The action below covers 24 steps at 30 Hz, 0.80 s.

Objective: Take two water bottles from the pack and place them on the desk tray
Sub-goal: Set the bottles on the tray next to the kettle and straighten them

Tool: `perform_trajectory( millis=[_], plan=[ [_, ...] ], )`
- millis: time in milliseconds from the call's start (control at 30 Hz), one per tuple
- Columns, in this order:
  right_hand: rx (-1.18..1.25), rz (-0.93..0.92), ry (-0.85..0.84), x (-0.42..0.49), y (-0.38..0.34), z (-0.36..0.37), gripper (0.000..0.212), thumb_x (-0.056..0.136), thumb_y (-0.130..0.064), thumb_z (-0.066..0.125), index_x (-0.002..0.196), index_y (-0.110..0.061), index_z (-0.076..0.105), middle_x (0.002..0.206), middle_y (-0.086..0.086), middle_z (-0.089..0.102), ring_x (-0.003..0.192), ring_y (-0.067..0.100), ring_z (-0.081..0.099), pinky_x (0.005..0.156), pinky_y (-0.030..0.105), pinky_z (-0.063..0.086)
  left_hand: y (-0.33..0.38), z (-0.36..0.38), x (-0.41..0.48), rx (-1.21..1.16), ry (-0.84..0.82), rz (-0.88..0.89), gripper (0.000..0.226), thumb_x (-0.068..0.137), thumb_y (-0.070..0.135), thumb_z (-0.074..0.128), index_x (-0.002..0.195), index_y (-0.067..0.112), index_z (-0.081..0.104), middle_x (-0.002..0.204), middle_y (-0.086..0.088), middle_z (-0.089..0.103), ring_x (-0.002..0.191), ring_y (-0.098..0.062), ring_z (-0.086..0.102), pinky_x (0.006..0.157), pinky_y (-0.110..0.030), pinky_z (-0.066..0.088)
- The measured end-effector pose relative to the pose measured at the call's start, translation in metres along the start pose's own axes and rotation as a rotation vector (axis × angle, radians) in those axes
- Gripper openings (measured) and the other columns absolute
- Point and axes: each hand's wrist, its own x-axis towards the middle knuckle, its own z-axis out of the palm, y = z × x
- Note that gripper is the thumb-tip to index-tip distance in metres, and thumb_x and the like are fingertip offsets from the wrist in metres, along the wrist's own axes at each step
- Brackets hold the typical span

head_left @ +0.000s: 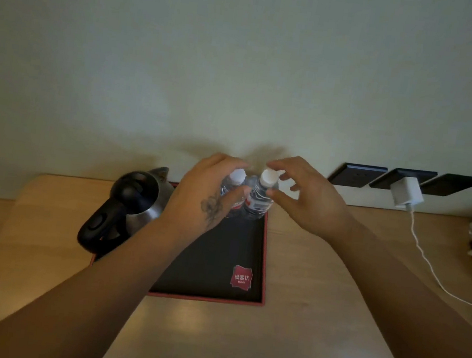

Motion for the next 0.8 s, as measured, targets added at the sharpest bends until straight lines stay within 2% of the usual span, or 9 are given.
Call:
perform_trajectory(
  millis=[100,200,267,367,600,800],
  plan=[
    [-0.146,-0.066,-0.057,0.008,-0.012,0.001,0.043,0.106,-0.015,0.066,0.149,-0.017,0.063,0.14,0.006,0.068,0.123,0.029,0.067,0.098,0.046,0.057,0.006,-0.004,0.006,0.024,-0.018,-0.01,0.017,0.095,0.01,0.082,0.111,0.015,0.085,0.107,-0.005,0.075,0.094,-0.026,0.073,0.087,-0.045,0.062],
    [-0.219,-0.083,-0.096,0.011,-0.015,-0.005,0.043,0.107,-0.012,0.064,0.149,-0.015,0.063,0.138,0.011,0.071,0.121,0.036,0.068,0.097,0.048,0.056,0.005,-0.006,0.01,0.102,-0.021,-0.005,0.024,0.094,0.012,0.082,0.117,0.016,0.083,0.107,-0.006,0.076,0.096,-0.027,0.073,0.087,-0.036,0.059],
    [-0.245,-0.071,-0.103,0.013,-0.015,-0.008,0.039,0.106,-0.013,0.065,0.145,-0.016,0.067,0.133,0.012,0.073,0.116,0.038,0.07,0.093,0.051,0.058,0.002,-0.008,0.015,0.109,-0.03,-0.033,0.028,0.094,0.017,0.082,0.122,0.016,0.082,0.111,-0.006,0.078,0.102,-0.029,0.074,0.091,-0.036,0.058],
    [-0.279,-0.03,-0.119,0.019,-0.02,-0.009,0.034,0.105,-0.018,0.066,0.139,-0.019,0.069,0.128,0.012,0.074,0.11,0.039,0.071,0.09,0.051,0.057,0.0,-0.009,0.025,0.119,-0.065,-0.104,0.028,0.093,0.023,0.084,0.121,0.02,0.083,0.114,-0.004,0.081,0.104,-0.027,0.076,0.096,-0.043,0.061],
    [-0.333,0.043,-0.154,0.024,-0.029,-0.009,0.027,0.104,-0.021,0.067,0.13,-0.016,0.071,0.124,0.012,0.073,0.108,0.038,0.069,0.092,0.05,0.055,-0.002,-0.01,0.027,0.067,-0.085,-0.193,0.026,0.089,0.02,0.088,0.114,0.022,0.084,0.114,-0.002,0.083,0.101,-0.024,0.078,0.097,-0.043,0.062],
    [-0.301,0.121,-0.15,0.025,-0.035,-0.007,0.023,0.103,-0.024,0.068,0.124,-0.015,0.071,0.121,0.01,0.072,0.107,0.033,0.067,0.092,0.047,0.054,-0.007,-0.012,0.019,0.038,-0.06,-0.195,0.025,0.089,0.021,0.089,0.113,0.024,0.084,0.112,0.001,0.083,0.097,-0.019,0.079,0.094,-0.041,0.064]
  ],
)
